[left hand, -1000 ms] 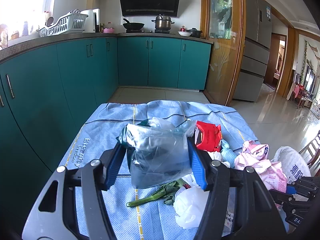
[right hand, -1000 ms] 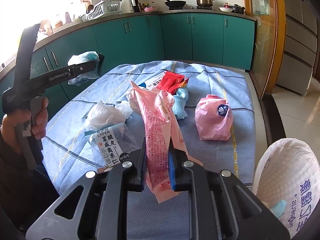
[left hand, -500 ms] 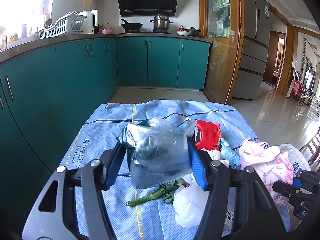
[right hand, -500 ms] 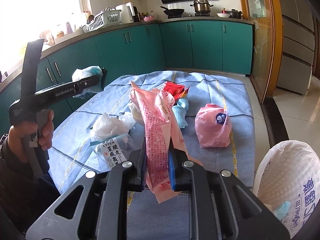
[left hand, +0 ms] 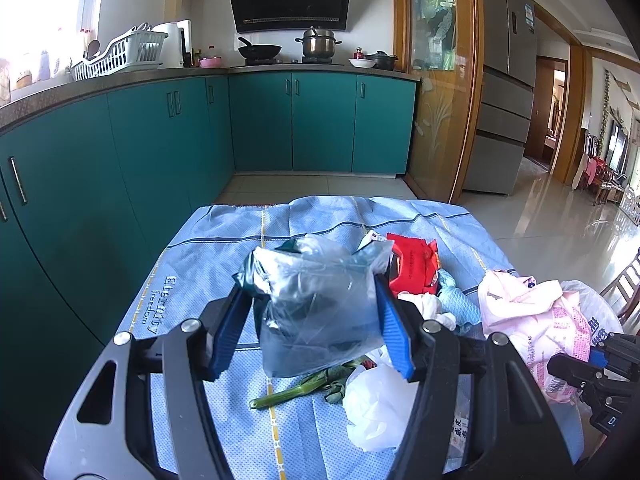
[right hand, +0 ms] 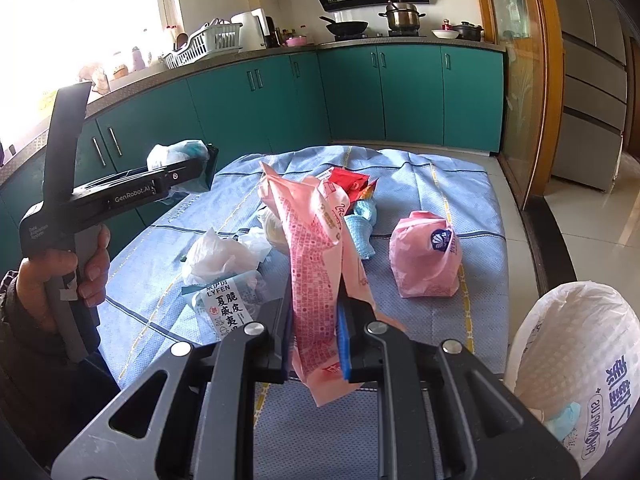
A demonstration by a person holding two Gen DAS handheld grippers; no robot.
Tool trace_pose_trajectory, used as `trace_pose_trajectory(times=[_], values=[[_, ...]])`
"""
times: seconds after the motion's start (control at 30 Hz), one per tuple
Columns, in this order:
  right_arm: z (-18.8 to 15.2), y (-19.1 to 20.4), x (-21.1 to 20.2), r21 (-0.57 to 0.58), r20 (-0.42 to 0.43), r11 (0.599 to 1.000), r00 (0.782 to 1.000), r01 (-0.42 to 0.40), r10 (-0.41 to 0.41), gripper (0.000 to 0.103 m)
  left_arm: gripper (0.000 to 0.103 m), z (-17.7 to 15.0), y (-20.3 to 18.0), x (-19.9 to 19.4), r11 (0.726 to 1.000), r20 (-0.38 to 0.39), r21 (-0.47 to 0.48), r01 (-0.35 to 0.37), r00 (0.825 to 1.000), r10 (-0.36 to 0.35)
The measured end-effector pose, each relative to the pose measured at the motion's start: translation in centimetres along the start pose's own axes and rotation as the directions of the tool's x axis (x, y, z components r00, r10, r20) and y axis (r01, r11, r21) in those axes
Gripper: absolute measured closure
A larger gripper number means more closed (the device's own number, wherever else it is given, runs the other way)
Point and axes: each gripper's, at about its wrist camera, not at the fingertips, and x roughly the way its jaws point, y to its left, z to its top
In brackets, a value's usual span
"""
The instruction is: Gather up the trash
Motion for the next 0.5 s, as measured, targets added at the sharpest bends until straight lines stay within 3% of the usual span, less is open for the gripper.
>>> trace_pose_trajectory(times=[0.5], values=[[0.2,-0.3,-1.0,0.010,0.034,1.000,0.999,-0.018,0.017,0.085,0.042,-0.3,-0.3,-0.7,1.000,0.030,0.009,-0.002,1.000,0.002]])
